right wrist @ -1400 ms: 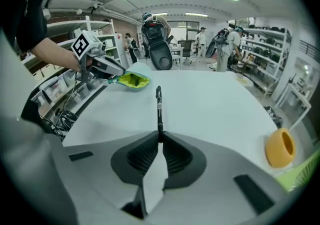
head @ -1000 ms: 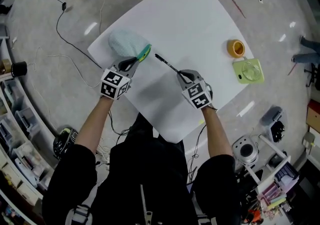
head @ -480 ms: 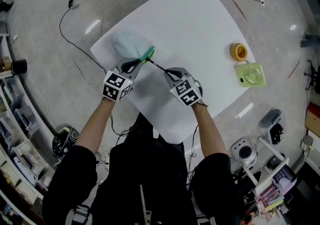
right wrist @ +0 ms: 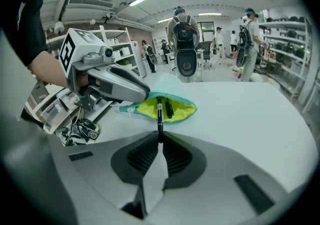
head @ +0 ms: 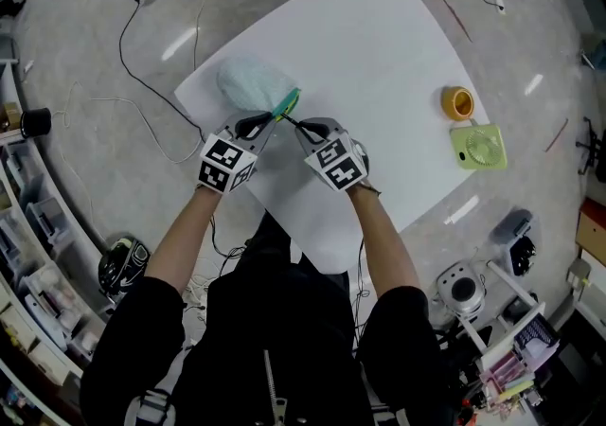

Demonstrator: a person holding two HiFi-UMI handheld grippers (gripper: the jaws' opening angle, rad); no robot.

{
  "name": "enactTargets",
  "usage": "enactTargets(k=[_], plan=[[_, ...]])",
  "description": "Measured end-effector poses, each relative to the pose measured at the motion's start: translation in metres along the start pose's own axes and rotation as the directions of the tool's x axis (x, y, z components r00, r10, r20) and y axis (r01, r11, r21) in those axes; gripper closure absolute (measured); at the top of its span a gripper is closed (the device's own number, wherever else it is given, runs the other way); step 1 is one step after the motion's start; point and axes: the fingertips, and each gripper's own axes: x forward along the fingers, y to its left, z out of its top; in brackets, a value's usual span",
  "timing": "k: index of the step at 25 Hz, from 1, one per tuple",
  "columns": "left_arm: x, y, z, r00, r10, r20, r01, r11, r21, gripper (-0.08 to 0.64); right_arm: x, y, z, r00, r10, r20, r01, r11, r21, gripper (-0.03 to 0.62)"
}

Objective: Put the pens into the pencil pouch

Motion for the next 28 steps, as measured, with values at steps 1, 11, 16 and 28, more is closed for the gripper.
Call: enactTargets(k=[1, 11, 16, 28], plan=[[0.0, 0.0, -0.001, 1.0, -0.002, -0.001, 0.002, 1.0, -0.001, 0.511, 0.003, 0.002, 0.002, 1.0, 0.005, 0.002, -0.005, 1.0, 0.003, 0.552], [0.002, -0.001, 0.002, 1.0, -0.026, 0.003, 0.026, 1.0, -0.003, 0.511, 0.024, 0.006, 0.023, 0.999, 0.028, 0.034, -0.029, 0.999, 0.025, 0.552], [0.004, 0.001, 0.003, 1.0, -0.029, -0.001, 0.029, 1.0, 0.0, 0.511, 0.032, 0.001, 0.033, 0.998, 0.021, 0.053, -0.023, 0.999, 0.031, 0.552], [0.003, 0.008, 0.001, 0.999, -0.035, -0.003, 0.035, 0.999, -0.017, 0.511, 0.042, -0.006, 0.051, 0.996, 0.039, 0.084, -0.045, 0.997, 0.065, 0.551]])
